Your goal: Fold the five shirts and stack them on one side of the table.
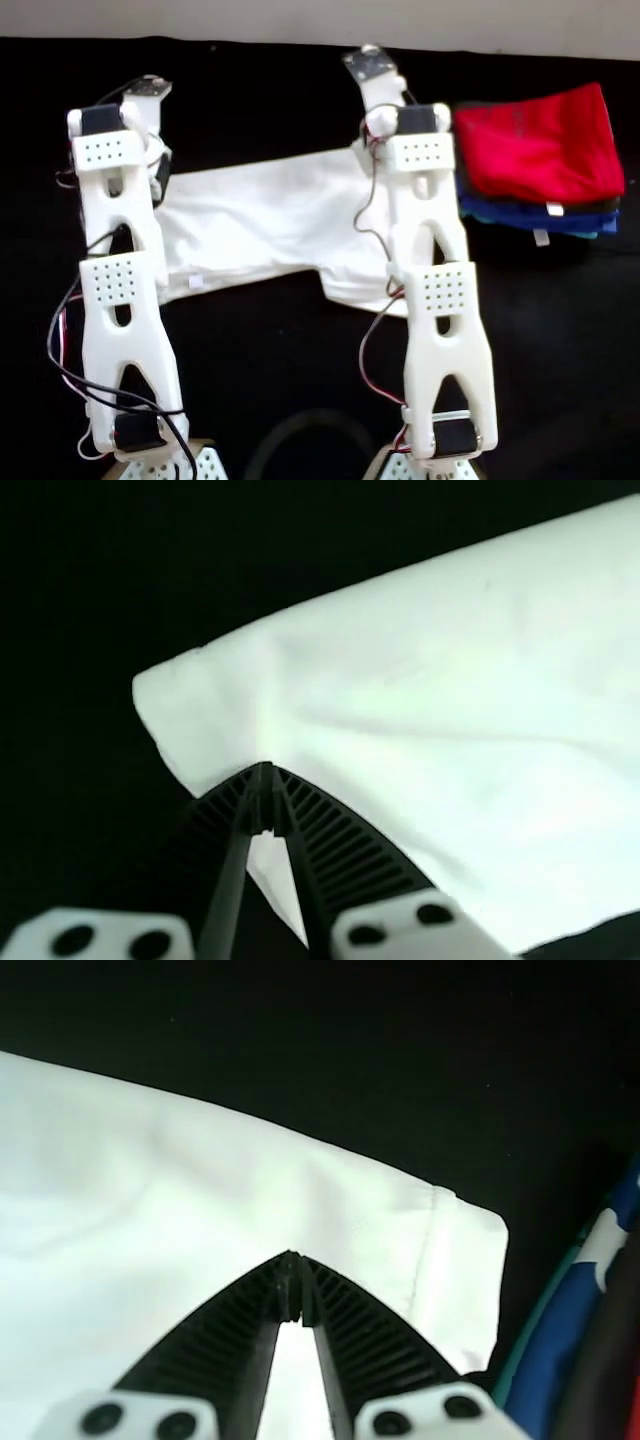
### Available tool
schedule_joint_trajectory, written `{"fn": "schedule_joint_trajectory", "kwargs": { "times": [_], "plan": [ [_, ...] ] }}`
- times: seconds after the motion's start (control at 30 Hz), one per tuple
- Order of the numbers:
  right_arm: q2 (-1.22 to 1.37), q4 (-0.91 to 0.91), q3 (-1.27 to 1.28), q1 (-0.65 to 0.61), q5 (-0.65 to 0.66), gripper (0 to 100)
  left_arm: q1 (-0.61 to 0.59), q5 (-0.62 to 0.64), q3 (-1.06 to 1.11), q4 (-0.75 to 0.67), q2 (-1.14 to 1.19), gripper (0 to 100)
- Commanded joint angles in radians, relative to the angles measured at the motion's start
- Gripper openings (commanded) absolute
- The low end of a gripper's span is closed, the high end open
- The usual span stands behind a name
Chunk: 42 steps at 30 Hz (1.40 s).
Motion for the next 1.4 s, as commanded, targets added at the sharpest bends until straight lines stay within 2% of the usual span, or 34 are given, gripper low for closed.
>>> {"fn": "schedule_joint_trajectory", "kwargs": {
  "times": [0.0,0.17,0.33,0.53,0.63,0.8,1.03,1.2,1.27,1.37],
  "plan": [
    [-0.016,0.070,-0.148,-0.018,-0.012,0.6,0.010,0.020,0.150,0.009,-0.240,1],
    [-0.021,0.202,-0.302,-0.054,-0.008,0.6,0.044,0.020,0.522,0.008,-0.585,1],
    [-0.076,0.208,-0.288,-0.071,-0.008,0.6,0.120,0.018,1.059,-0.021,-0.963,1],
    [-0.200,0.209,-0.282,-0.091,-0.009,0.6,0.079,0.018,1.736,-0.470,-1.337,1],
    [-0.251,0.211,-0.278,-0.116,-0.011,0.6,0.076,0.018,1.959,-0.637,-1.432,1],
    [-0.384,0.213,-0.114,-0.170,-0.012,0.6,0.051,0.018,2.071,-0.750,-1.448,1],
    [-0.774,0.211,0.424,-0.254,-0.012,0.6,-0.013,0.012,2.141,-0.884,-1.448,1],
    [-1.047,0.208,0.788,-0.263,-0.011,0.6,-0.013,0.018,2.091,-0.856,-1.466,1],
    [-1.113,0.206,0.924,-0.249,-0.012,0.6,-0.012,0.018,2.055,-0.815,-1.472,1],
    [-1.173,0.202,1.116,-0.234,-0.012,0.6,-0.008,0.018,2.048,-0.838,-1.463,1]
  ]
}}
